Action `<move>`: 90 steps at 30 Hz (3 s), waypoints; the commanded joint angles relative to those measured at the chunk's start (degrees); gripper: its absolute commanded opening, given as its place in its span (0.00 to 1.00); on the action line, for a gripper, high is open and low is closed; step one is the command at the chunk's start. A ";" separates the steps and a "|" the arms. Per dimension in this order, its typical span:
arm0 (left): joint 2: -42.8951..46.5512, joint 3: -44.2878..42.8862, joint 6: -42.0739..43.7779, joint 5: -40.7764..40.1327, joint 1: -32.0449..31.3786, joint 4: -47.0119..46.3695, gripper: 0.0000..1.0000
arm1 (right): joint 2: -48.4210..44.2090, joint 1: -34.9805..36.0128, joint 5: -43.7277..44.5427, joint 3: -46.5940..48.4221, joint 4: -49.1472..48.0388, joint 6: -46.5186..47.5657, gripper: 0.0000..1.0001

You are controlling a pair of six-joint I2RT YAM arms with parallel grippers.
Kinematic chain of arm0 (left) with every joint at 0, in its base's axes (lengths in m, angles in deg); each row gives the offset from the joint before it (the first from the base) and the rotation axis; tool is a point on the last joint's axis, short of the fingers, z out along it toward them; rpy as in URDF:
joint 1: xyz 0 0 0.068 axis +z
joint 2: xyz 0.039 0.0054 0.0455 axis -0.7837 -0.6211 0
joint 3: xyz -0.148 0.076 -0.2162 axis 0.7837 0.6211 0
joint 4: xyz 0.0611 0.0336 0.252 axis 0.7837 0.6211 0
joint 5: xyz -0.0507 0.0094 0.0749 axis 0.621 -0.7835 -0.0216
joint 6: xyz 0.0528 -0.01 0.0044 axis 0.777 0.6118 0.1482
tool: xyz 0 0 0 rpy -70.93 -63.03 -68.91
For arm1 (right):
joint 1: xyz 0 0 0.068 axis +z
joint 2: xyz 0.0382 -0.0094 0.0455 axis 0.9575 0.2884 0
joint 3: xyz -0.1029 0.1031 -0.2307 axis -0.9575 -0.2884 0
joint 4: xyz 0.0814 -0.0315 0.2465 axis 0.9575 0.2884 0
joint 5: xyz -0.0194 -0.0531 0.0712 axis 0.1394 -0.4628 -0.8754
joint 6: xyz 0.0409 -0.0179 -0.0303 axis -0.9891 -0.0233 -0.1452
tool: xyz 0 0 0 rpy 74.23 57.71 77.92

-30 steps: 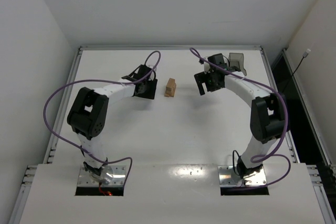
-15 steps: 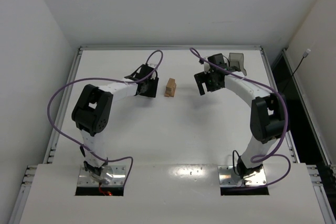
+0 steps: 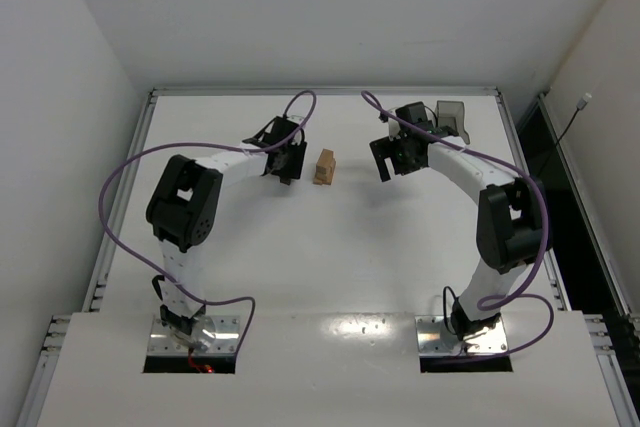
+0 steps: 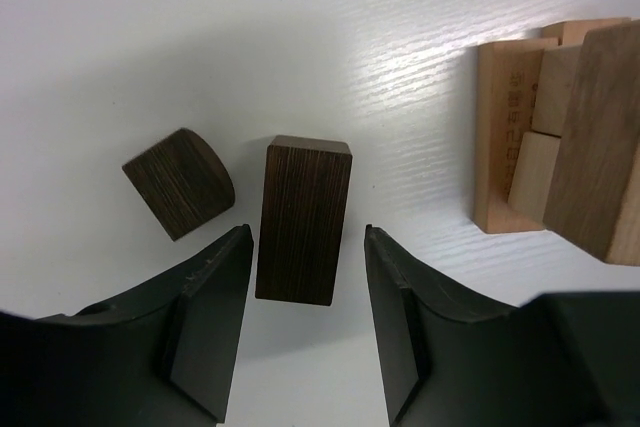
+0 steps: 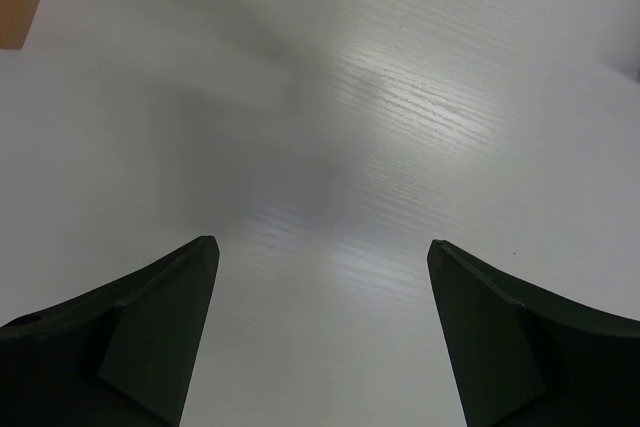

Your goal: Build the wood block tower

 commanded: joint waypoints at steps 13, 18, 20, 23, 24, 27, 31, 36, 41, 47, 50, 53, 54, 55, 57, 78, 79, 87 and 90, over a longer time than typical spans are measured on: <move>-1.86 -3.23 1.93 -0.23 0.65 -0.24 0.37 | 0.46 0.36 -0.66 1.56 -0.76 0.39 0.83; -1.86 -3.23 1.93 -0.23 0.65 0.29 0.34 | 0.46 0.36 -0.66 1.56 -0.76 0.39 0.83; -1.86 -3.23 1.93 -0.23 0.65 0.29 0.31 | 0.46 0.36 -0.66 1.56 -0.76 0.39 0.83; -1.86 -3.23 1.93 -0.23 0.65 0.29 0.25 | 0.46 0.36 -0.66 2.08 -0.76 0.39 0.83; -1.34 -3.23 1.93 0.30 0.65 0.29 0.23 | 0.46 0.36 -0.66 2.08 -0.76 0.39 0.83; -0.82 -3.23 1.93 0.30 1.18 1.51 0.03 | 0.46 0.36 -0.66 2.08 -0.76 0.39 0.83; 2.95 -3.23 0.79 -0.83 1.18 3.18 0.00 | 0.46 0.36 -0.66 2.08 -0.76 0.39 0.83; 6.83 -6.12 -4.03 -3.30 1.18 9.05 0.00 | -0.07 0.36 -0.13 2.08 -0.76 0.39 0.83; 8.15 -15.07 -6.86 -3.91 0.57 16.00 0.00 | -0.60 0.36 -0.13 2.08 -0.76 0.39 0.83; 6.58 -23.96 -9.31 -8.14 -2.60 23.49 0.00 | -2.35 0.36 0.40 1.03 -0.76 0.39 0.83; 6.57 -25.29 -10.63 -5.42 -3.30 24.19 0.00 | -2.35 0.36 0.93 0.50 -1.29 0.39 0.83; 6.57 -28.36 -10.64 -4.36 -4.79 24.81 0.00 | -2.88 0.36 0.93 0.50 -1.29 0.39 0.83; 5.88 -29.50 -10.64 -4.36 -4.80 25.42 0.00 | -2.88 0.36 0.93 0.50 -1.29 0.39 0.83; 5.87 -30.12 -10.64 -3.83 -5.50 25.42 0.00 | -2.88 0.36 0.93 0.50 -1.29 0.39 0.83; 4.56 -30.82 -10.64 -3.83 -6.12 25.95 0.00 | -2.88 0.36 0.93 0.50 -1.29 0.39 0.83; -3.35 -35.13 -7.56 1.53 -8.76 25.95 0.00 | -2.27 0.36 0.40 0.50 -1.29 0.39 0.83; -3.88 -35.13 -7.56 1.53 -8.76 25.95 0.00 | -2.27 0.36 0.40 0.50 -1.29 0.39 0.83; -5.55 -35.13 -7.56 1.54 -8.76 25.43 0.00 | -2.27 -0.17 0.40 0.50 -1.29 0.39 0.83; -6.08 -35.13 -7.56 1.53 -8.76 25.42 0.00 | -2.27 -0.17 0.40 0.50 -1.29 0.39 0.83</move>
